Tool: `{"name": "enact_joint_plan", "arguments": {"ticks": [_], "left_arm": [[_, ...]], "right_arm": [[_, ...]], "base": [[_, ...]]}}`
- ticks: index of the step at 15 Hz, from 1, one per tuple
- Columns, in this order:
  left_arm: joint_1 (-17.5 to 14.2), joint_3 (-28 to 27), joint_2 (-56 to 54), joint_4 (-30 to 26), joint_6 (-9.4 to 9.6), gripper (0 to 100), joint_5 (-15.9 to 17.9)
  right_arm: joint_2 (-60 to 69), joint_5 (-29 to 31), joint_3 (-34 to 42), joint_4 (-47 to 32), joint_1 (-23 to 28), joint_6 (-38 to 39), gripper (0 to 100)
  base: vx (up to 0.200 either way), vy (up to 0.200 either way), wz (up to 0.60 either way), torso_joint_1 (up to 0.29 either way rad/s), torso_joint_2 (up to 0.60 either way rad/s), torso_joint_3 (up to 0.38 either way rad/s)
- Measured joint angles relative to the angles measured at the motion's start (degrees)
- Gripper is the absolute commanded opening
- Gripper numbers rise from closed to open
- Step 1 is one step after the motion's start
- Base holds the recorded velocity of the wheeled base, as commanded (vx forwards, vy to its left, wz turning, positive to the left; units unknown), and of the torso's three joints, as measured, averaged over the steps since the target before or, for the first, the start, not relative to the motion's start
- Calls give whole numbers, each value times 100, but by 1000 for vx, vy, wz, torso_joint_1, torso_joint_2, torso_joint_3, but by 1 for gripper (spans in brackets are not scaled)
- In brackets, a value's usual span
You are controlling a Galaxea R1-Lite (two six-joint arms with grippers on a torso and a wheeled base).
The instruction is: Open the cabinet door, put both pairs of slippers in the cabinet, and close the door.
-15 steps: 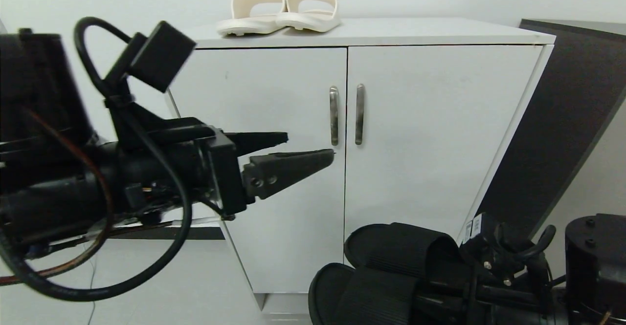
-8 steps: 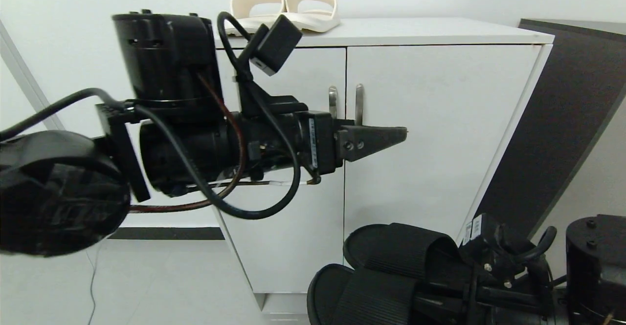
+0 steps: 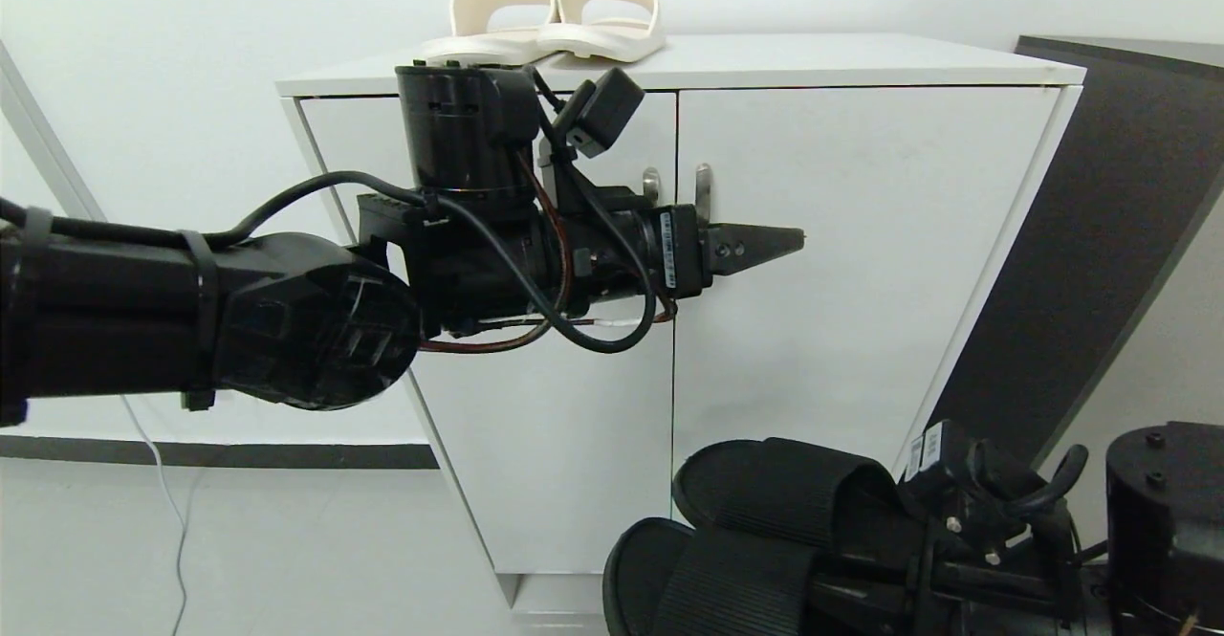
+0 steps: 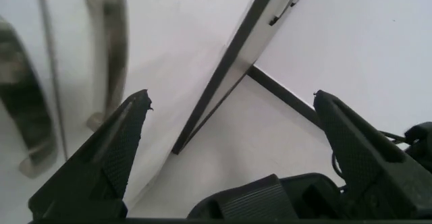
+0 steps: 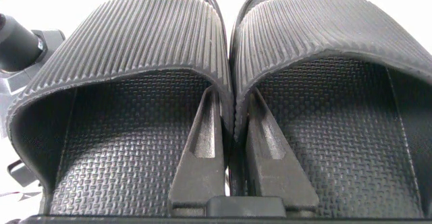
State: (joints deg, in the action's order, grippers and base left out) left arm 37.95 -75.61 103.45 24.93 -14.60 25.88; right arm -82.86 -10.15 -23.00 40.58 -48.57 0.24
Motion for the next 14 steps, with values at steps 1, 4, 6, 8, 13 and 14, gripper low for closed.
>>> {"name": "enact_joint_plan", "arguments": {"ticks": [1,4,6,8,13,14], "left_arm": [[-11,0,-9,-2,2,100,-13],[-88,20,-48,-6,5,100,-79],[-171,20,-61,-6,10,100,-119],[-243,4,-43,0,10,100,-126],[-280,-256,182,2,16,100,-621],[-280,-339,247,6,22,100,-664]], "right_arm": [[0,-2,-1,0,0,-2,0],[0,0,-1,0,0,-4,0],[0,0,-1,0,0,-9,0],[-2,-2,-1,0,0,-6,0],[-5,-2,-1,-5,0,-6,0],[-5,0,-4,-5,0,-6,0]], "base": [[0,0,0,0,0,0],[0,0,0,0,0,0],[0,0,0,0,0,0],[0,0,0,0,0,0],[0,0,0,0,0,0],[0,0,0,0,0,0]]}}
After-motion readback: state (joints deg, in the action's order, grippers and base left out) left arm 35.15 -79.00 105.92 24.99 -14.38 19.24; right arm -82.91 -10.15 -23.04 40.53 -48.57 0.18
